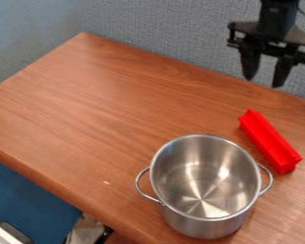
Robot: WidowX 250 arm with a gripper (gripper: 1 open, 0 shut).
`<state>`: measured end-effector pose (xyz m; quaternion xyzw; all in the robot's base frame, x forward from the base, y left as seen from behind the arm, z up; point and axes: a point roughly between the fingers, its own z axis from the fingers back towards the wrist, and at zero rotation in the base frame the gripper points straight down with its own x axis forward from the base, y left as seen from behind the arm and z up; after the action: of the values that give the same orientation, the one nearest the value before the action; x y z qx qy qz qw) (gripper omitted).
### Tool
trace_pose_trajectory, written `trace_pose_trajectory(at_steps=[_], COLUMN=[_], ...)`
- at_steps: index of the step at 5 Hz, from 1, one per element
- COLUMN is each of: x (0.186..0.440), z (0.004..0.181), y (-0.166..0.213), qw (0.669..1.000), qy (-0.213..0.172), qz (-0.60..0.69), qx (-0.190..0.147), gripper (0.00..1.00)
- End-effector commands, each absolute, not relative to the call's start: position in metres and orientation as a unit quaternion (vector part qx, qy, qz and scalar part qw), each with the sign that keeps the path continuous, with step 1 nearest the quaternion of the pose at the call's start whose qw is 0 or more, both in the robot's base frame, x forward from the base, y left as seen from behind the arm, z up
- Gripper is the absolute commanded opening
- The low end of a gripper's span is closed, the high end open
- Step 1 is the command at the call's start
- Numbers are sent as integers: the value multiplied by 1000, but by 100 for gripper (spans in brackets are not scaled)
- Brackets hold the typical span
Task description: Move the red object from the metal pot to the table
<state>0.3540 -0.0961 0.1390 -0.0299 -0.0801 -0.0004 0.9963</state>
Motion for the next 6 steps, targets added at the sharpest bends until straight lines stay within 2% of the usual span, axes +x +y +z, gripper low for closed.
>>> trace_pose_trajectory(at_steps=[1, 2, 3, 4, 5, 6], x=[338, 337, 342, 350, 347, 351], z=[172, 151, 119, 98, 109, 107], y=[-92, -82, -72, -69, -75, -71], qw=[994, 993, 992, 990, 989, 988], qy=[-104, -104, -112, -118, -116, -108], qz=[19, 29, 50, 66, 86, 109], qx=[-41, -44, -39, -39, -40, -34], gripper=[100, 100, 100, 100, 100, 100])
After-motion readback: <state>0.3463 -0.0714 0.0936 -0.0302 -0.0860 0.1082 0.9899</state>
